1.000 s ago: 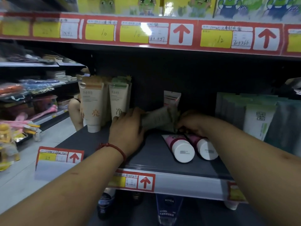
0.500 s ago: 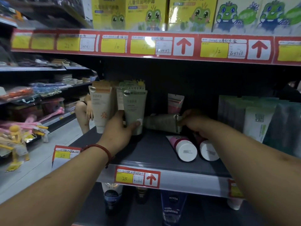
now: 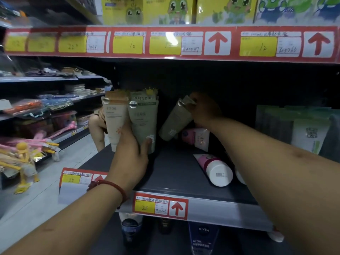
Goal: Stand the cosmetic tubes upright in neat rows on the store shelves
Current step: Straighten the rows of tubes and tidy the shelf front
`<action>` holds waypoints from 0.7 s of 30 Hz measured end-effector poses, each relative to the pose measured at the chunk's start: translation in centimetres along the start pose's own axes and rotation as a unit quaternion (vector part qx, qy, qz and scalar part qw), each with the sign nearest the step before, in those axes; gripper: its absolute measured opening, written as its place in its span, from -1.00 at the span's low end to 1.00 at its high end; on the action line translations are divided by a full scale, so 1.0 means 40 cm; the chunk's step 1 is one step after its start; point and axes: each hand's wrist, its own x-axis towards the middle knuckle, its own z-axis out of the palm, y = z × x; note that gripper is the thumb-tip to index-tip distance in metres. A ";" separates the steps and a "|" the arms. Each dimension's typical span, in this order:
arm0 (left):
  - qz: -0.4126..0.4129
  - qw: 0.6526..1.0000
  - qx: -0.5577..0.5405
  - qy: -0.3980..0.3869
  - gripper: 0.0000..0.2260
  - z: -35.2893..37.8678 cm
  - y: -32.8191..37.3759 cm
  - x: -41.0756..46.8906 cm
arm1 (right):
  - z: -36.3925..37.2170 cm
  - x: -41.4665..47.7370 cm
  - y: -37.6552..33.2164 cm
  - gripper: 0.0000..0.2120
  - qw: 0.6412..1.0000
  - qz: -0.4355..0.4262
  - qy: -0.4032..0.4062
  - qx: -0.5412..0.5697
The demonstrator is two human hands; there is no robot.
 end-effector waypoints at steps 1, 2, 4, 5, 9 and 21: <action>0.006 1.000 0.005 0.000 -0.42 0.002 0.001 -0.001 | 0.008 0.012 -0.002 -0.91 1.000 -0.011 0.007 -0.008; 0.008 1.000 0.008 0.001 -0.41 0.002 0.005 -0.002 | 0.014 0.025 -0.004 -0.91 1.000 -0.018 0.014 -0.012; 0.007 1.000 0.010 0.004 -0.41 0.004 0.005 -0.003 | 0.026 0.046 -0.010 -0.86 0.999 -0.026 0.026 -0.018; 0.009 1.000 0.012 0.007 -0.41 0.005 0.003 -0.002 | 0.030 0.055 -0.013 -0.84 0.999 -0.031 0.027 -0.022; 0.008 1.000 0.022 0.011 -0.39 0.002 0.000 -0.003 | 0.049 0.084 -0.032 -0.82 0.995 -0.050 0.037 -0.075; -0.009 1.000 0.022 0.005 -0.42 -0.002 -0.001 -0.005 | 0.088 0.113 -0.063 -0.78 0.976 0.107 -0.058 0.181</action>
